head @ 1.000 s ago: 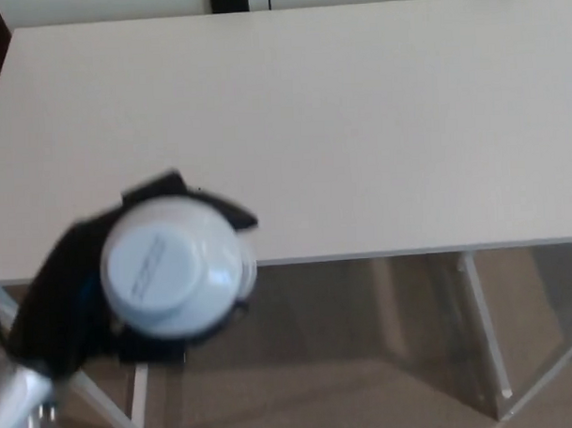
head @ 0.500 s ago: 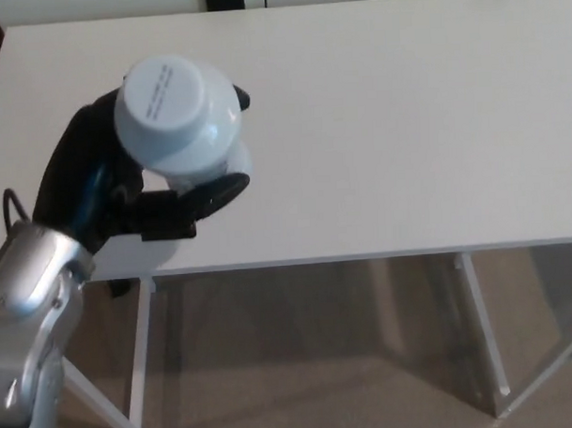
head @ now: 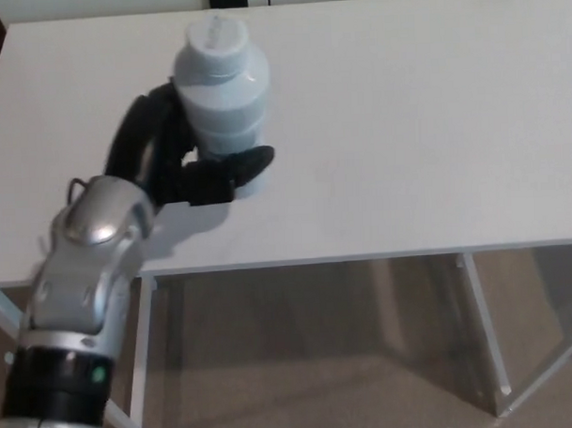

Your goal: The robot picks up a bottle from a person using its left hand and walk towards the table in frontand put the bottle on the table.

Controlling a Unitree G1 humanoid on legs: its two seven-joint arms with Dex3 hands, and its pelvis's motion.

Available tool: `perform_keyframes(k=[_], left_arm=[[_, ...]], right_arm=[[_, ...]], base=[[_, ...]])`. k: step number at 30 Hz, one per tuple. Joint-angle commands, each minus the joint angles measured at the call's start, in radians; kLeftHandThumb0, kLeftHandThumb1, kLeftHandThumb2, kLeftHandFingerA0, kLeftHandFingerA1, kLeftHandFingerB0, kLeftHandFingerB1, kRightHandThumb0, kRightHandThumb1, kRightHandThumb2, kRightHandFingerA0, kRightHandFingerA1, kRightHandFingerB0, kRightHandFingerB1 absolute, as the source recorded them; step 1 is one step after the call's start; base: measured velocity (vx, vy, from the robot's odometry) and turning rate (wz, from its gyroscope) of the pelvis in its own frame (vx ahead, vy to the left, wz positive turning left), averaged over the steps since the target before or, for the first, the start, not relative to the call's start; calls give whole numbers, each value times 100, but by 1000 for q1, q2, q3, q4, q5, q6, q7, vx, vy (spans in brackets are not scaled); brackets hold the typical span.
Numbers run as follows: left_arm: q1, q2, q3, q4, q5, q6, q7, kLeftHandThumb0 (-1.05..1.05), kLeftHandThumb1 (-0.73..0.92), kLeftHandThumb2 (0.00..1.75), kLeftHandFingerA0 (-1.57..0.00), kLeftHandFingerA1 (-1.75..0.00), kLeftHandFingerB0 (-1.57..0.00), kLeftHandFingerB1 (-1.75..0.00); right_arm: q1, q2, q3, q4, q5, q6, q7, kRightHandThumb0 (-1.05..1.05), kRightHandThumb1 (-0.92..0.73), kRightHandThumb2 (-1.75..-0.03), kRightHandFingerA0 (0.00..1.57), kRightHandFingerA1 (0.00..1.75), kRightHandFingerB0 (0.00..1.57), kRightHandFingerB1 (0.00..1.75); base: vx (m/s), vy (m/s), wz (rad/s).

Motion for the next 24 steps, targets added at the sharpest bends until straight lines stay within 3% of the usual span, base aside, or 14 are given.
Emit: perform_keyframes(k=[1, 5, 9, 18, 22, 24], left_arm=[[-71, -13, -37, 99, 78, -28, 44, -24, 81, 64, -99, -137, -72, -104], [-114, -49, -47, 196, 83, -57, 58, -19, 79, 70, -100, -139, -72, -112], [-110, -65, -71, 223, 106, -74, 56, -23, 78, 73, -105, -133, -75, -112], [-84, -83, -77, 269, 113, -140, 52, -23, 76, 77, -103, -137, -76, -115], [-79, -79, -77, 287, 113, -164, 29, -23, 77, 77, -104, -136, -76, -112], [-75, -74, -77, 294, 112, -184, 12, -23, 77, 76, -105, -132, -78, -102]], right_arm=[[-4, -2, 2, -1, -3, 8, 8, -38, -70, -61, 69, 50, 56, 42], [-17, -2, 16, 4, -16, 7, 1, -40, -71, -61, 67, 48, 56, 41], [-18, -3, 27, 0, -18, 6, 5, -41, -71, -61, 67, 49, 55, 41], [-13, -3, 28, -6, -12, -1, 13, -40, -70, -61, 67, 48, 55, 41], [-11, -5, 30, -8, -12, -7, 25, -39, -70, -61, 63, 47, 55, 41], [-16, 2, 25, -4, -7, 4, 19, -40, -69, -61, 66, 48, 55, 41]], base=[[0, 0, 0], [0, 0, 0], [0, 0, 0], [0, 0, 0], [0, 0, 0], [0, 0, 0]])
